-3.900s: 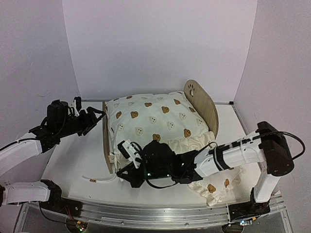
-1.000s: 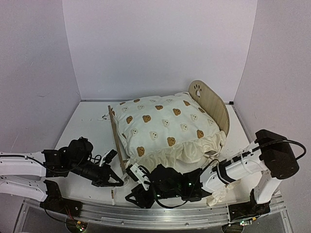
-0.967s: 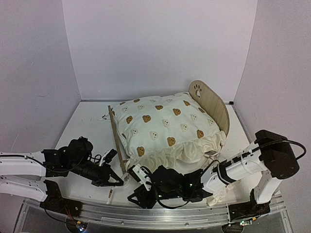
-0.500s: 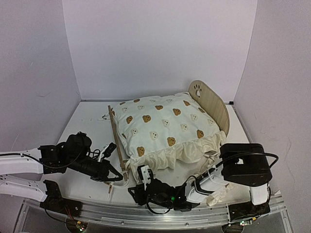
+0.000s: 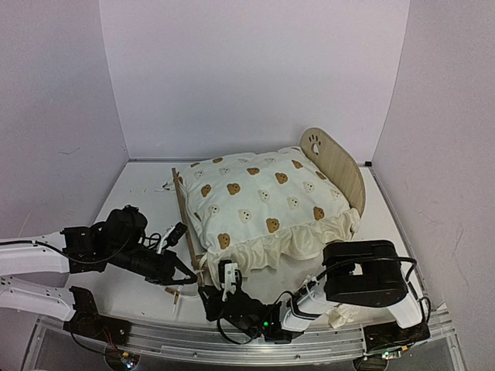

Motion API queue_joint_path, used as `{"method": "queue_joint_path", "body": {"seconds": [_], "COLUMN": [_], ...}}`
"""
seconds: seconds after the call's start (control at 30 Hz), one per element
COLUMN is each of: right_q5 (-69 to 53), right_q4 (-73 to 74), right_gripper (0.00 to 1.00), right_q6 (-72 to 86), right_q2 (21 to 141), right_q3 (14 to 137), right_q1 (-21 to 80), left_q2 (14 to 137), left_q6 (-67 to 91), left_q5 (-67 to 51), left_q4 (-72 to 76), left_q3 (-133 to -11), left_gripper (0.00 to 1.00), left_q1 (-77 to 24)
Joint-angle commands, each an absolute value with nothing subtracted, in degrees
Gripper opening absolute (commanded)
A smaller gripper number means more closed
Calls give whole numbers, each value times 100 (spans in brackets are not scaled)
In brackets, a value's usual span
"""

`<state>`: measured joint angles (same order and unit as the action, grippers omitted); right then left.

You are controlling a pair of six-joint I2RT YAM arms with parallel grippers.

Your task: Set up the pet bed

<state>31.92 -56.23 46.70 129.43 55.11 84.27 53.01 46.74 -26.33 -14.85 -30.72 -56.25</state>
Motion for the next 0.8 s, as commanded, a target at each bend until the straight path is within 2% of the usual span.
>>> {"method": "queue_joint_path", "body": {"seconds": [0.0, 0.1, 0.23, 0.37, 0.5, 0.77], "right_q5": [3973, 3810, 3318, 2320, 1596, 1017], "right_q4": [-5916, -5881, -4909, -3808, -2035, -1355], "right_gripper": [14, 0, 0, 0, 0, 0], "right_q6": [4522, 4349, 4536, 4083, 4036, 3836], "right_q2": [12932, 12700, 11850, 11010, 10850, 10611], "right_q3": [5691, 5545, 5185, 5012, 5718, 5836], "right_q1": [8439, 8439, 8438, 8429, 8253, 7630], "left_q2": [5198, 5138, 5171, 5250, 5302, 5419], "left_q6": [4564, 4560, 4415, 4404, 4439, 4531], "left_q5": [-2822, -2821, -2797, -2708, -2743, -2848], "left_q4": [-1318, -1363, -1528, -1536, -1445, -1247], "left_q3": [-3360, -3332, -3208, -3012, -2909, -2777], "left_gripper": [0, 0, 0, 0, 0, 0], "left_q1": [-5643, -5643, -5643, -5652, -5660, -5761]}}
